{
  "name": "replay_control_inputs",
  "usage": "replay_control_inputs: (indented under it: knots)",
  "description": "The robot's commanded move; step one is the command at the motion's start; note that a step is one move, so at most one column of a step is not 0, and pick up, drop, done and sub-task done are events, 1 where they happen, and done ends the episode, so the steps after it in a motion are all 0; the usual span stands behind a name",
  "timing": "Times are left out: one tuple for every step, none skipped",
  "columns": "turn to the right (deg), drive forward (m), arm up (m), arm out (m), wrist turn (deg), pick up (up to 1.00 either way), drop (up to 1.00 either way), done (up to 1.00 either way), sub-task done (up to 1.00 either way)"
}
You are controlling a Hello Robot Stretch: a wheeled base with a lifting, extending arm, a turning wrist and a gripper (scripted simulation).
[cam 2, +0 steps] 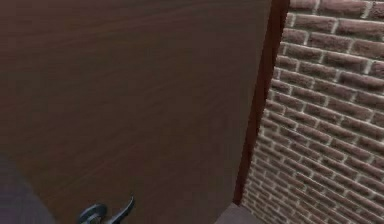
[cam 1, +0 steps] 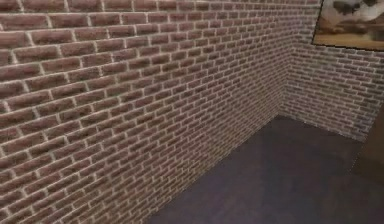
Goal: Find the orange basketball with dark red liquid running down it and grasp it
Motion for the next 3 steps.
replay_control_inputs:
  knots:
    - [-45.0, 0.0, 0.0, 0.0, 0.0, 0.0, 0.0, 0.0, 0.0]
    - [-27.0, 0.0, 0.0, 0.0, 0.0, 0.0, 0.0, 0.0, 0.0]
    - [0.0, 0.3, 0.0, 0.0, 0.0, 0.0, 0.0, 0.0, 0.0]
